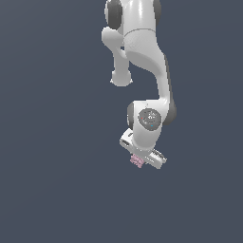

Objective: Pick up the object and move it to a goal position.

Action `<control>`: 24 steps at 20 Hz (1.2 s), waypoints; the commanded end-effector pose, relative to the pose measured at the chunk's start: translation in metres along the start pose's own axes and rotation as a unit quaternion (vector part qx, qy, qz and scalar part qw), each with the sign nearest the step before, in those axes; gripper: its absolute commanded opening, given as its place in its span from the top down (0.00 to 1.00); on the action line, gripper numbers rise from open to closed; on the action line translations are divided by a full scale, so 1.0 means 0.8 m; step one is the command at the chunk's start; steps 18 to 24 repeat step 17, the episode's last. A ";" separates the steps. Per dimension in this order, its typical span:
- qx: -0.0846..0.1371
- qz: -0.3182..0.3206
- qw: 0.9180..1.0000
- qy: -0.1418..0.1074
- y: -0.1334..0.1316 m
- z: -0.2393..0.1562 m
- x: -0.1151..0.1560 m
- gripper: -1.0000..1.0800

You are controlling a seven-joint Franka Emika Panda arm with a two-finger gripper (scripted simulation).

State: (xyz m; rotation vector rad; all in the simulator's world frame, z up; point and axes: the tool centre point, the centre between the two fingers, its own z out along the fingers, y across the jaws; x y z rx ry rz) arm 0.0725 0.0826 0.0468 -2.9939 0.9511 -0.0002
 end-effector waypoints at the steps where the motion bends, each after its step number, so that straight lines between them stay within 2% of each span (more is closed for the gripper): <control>1: 0.000 0.000 1.000 0.000 -0.012 -0.002 0.007 1.00; 11: 0.000 0.000 1.000 0.000 -0.041 -0.006 0.023 1.00; 24: 0.000 0.000 1.000 0.000 -0.045 -0.007 0.026 1.00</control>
